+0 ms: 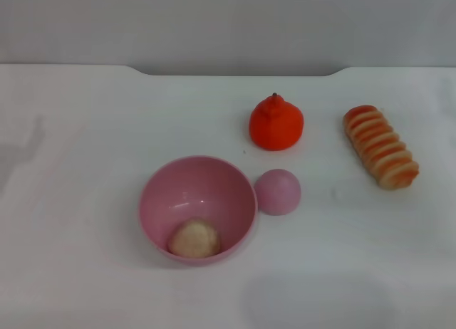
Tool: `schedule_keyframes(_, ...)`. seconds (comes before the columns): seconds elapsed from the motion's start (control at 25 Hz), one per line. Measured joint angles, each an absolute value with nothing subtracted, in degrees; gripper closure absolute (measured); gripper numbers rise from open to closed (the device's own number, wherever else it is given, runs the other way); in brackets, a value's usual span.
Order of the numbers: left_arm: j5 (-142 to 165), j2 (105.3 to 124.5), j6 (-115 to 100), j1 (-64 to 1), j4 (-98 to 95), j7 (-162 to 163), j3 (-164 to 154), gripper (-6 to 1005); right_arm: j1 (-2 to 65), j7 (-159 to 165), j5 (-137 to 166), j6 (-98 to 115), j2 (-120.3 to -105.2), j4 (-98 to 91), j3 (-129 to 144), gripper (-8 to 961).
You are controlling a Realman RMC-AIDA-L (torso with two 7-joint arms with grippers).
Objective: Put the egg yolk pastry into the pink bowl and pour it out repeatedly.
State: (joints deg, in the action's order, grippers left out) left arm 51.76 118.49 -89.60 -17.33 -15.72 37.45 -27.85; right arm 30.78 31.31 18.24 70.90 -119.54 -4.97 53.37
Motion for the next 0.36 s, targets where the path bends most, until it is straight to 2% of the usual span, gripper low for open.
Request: schedule_keyframes(0.36, 51.4, 118.69, -89.2, -16.6, -2.2, 15.7, -27.8, 166, 31.7, 19.6, 17.6, 78.2, -119.87, 7.7, 53.2, 459)
